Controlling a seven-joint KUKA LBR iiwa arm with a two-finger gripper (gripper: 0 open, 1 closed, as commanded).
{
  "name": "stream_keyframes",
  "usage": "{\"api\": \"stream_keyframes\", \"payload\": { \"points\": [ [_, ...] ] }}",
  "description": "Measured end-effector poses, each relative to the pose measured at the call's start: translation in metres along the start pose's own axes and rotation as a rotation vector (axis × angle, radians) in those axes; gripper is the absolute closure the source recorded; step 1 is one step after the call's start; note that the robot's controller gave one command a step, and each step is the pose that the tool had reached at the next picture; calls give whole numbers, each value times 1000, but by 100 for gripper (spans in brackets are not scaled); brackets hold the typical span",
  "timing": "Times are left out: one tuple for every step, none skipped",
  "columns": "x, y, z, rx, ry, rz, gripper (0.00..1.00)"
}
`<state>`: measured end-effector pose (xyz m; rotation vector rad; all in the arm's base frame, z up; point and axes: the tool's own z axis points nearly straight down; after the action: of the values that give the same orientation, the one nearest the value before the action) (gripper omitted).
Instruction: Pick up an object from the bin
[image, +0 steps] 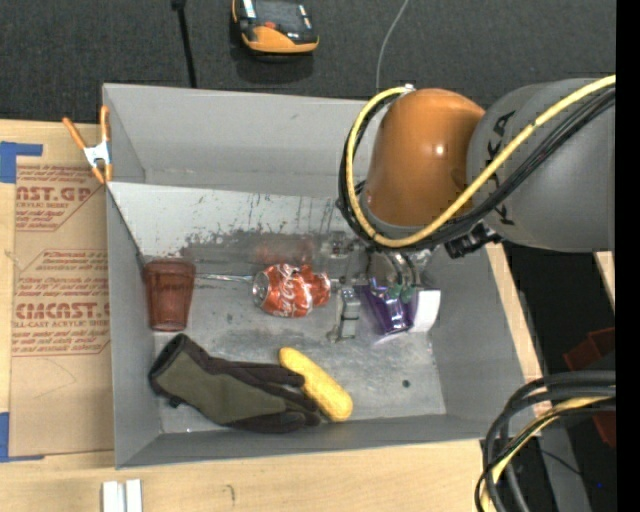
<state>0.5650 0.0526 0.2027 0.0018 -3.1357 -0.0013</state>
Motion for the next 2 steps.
{"api": "stream_keyframes", "payload": {
  "points": [
    [-1,0,-5,0,-8,1,0],
    [3,7,32,1,-13,-73,0]
  ]
}}
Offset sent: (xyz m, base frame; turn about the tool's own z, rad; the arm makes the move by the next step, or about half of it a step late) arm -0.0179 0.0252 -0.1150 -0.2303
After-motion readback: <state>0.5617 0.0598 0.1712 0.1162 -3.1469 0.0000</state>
